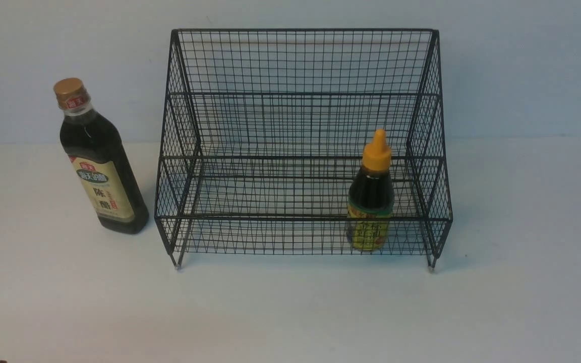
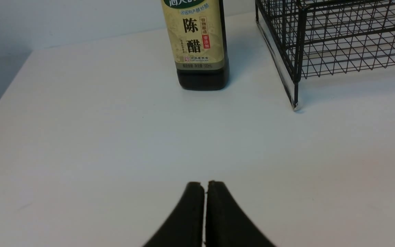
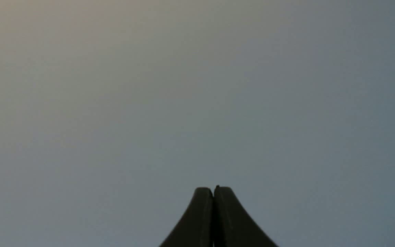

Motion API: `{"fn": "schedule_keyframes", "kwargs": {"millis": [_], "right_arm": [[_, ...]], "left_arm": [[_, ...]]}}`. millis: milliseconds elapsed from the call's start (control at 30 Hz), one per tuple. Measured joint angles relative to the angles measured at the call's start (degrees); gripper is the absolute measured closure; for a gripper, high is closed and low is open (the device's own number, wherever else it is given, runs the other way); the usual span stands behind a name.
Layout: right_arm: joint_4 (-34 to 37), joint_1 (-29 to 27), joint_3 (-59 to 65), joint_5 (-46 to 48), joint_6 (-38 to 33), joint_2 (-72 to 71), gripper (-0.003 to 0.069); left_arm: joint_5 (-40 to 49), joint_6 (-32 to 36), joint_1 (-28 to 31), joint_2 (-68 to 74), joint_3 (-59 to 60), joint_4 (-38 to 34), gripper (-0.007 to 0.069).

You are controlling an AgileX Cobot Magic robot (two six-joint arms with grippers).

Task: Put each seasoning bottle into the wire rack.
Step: Use the left arm to grab the condiment bottle closest to it

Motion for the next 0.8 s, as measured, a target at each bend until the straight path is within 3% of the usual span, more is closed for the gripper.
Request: {"fn": "schedule_keyframes", "kwargs": {"millis": [100, 200, 300, 500, 800], "right_arm": [[0.1, 2.0, 4.8, 4.1, -0.4, -2.6, 0.0672], [1.1, 4.1, 11.4, 7.4, 5.5, -5.2, 0.0672], [2.1, 5.0, 18.4, 5.9, 17.8, -8.4, 0.0672], [0.2, 5.0, 27.7, -6.2, 37.3, -10.0, 0.0672], [-0.4, 5.0, 30.7, -15.1, 39.7, -10.0, 0.0672]], "left_arm": [[0.0, 0.0, 0.0, 0.0, 0.0, 0.0, 0.0629], [0.0, 0.0, 0.0, 0.0, 0.0, 0.0, 0.0629], [0.0, 0.0, 0.0, 0.0, 0.0, 0.0, 0.0629], [0.0, 0.0, 0.0, 0.0, 0.0, 0.0, 0.0629], [0.0, 0.0, 0.0, 0.0, 0.0, 0.0, 0.0629]]}}
